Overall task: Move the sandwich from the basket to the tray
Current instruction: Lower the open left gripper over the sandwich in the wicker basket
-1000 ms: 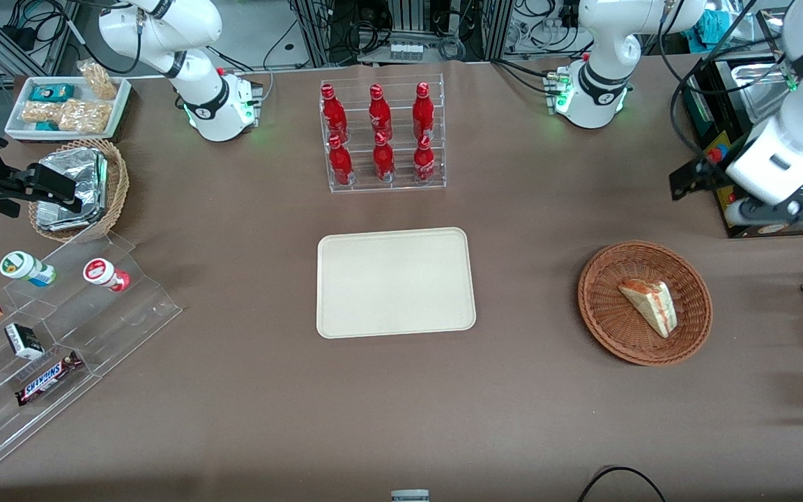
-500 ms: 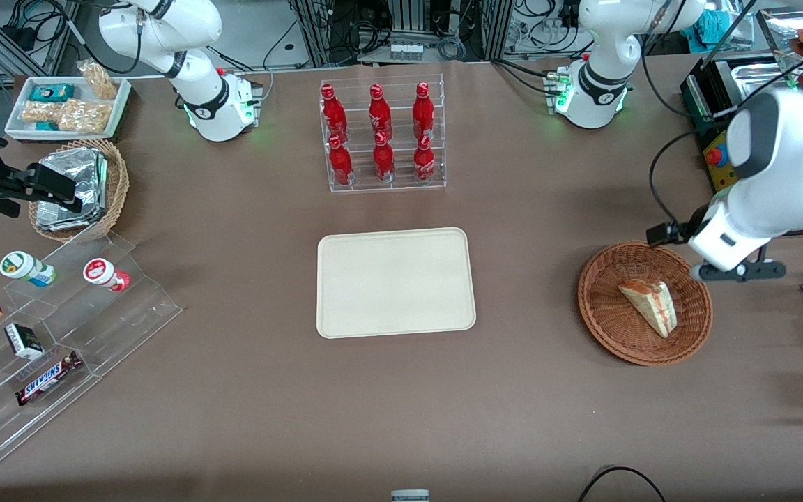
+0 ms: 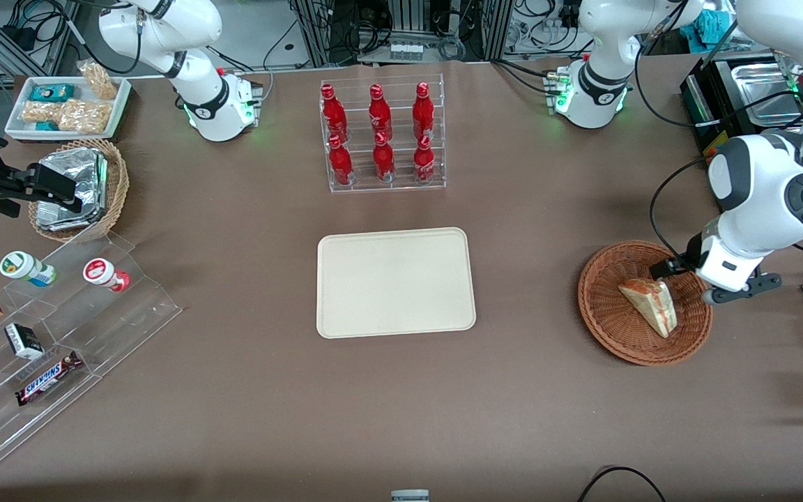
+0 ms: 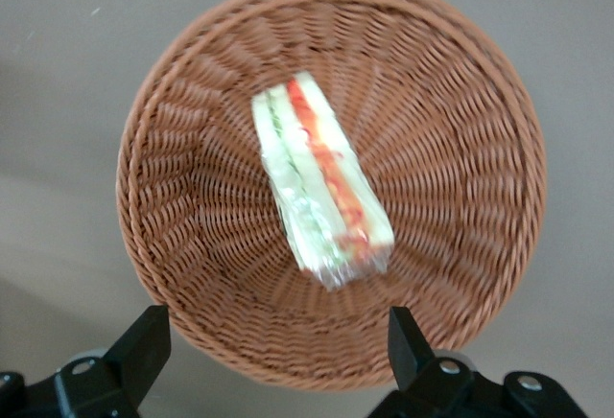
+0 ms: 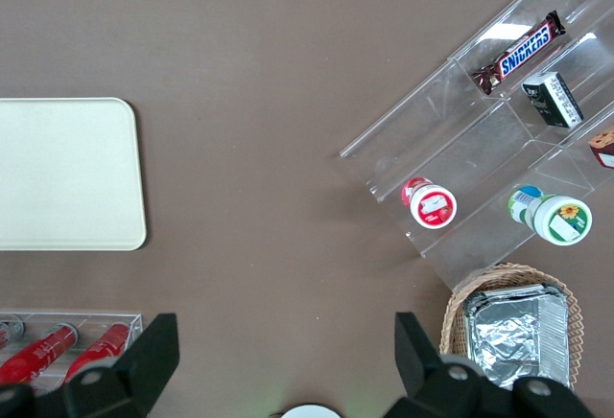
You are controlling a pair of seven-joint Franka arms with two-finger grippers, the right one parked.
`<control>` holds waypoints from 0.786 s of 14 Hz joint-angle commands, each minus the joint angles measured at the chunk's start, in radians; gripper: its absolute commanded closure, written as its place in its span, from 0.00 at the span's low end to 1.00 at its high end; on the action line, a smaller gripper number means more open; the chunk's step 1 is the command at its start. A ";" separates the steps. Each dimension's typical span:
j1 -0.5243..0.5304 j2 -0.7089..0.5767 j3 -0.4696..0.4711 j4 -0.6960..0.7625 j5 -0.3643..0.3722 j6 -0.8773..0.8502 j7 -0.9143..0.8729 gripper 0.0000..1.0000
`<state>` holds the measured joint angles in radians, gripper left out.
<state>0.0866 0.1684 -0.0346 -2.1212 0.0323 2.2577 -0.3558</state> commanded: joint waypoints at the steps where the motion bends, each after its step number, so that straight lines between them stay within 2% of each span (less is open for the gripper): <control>1: -0.005 0.042 -0.008 0.001 0.000 0.106 -0.265 0.00; 4: -0.011 0.103 -0.011 0.030 0.001 0.178 -0.420 0.00; 9: -0.011 0.183 -0.011 0.055 0.001 0.181 -0.426 0.00; 10: -0.011 0.187 -0.013 0.053 0.001 0.180 -0.430 0.09; 11: -0.011 0.194 -0.013 0.053 0.000 0.177 -0.436 0.44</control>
<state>0.0803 0.3405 -0.0480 -2.0870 0.0324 2.4370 -0.7648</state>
